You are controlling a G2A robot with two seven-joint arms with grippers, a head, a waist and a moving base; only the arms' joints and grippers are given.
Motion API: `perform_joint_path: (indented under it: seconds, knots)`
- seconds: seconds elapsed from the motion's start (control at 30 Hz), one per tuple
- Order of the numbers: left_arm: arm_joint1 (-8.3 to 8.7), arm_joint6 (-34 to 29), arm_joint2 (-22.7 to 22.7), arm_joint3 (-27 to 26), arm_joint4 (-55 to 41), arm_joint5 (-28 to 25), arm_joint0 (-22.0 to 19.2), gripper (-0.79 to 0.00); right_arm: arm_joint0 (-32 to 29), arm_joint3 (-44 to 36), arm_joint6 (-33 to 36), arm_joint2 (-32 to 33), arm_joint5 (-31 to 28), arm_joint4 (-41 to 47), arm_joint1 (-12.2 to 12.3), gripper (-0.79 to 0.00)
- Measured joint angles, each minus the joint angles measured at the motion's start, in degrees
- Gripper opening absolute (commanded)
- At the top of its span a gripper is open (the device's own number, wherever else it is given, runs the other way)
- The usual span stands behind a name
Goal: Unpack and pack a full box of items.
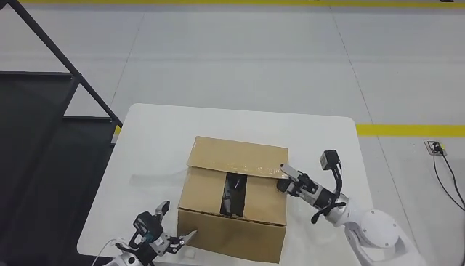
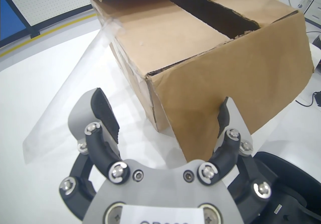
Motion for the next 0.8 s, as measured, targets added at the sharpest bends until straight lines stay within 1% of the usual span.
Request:
perform_joint_path:
  seconds: [0.1, 0.17, 0.3, 0.37, 0.8]
  knots:
    - [0.00, 0.1, 0.2, 0.1, -0.2, 0.5, 0.0, 0.000, 0.5, -0.9, -2.0, -0.2, -1.5, -0.5, -0.2, 0.000]
    - [-0.01, 0.2, 0.2, 0.4, -0.6, 0.6, 0.1, 0.000, 1.5, -1.3, -3.0, -0.5, -1.3, -0.6, -0.4, 0.000]
    - [-0.05, -0.1, 0.1, 0.8, -2.4, 1.4, 0.2, 0.000, 6.0, 0.0, -3.3, -1.9, -0.8, -0.4, -1.0, 0.000]
    - [-0.08, -0.7, 0.1, 0.7, -3.0, 1.7, 0.3, 0.000, 7.3, 0.9, -3.7, -2.1, -0.4, -0.9, -1.1, 0.000]
    - [-0.07, -1.1, 0.0, 0.6, -3.3, 1.8, 0.3, 0.000, 7.2, 0.9, -3.8, -2.0, -0.4, -0.9, -1.1, 0.000]
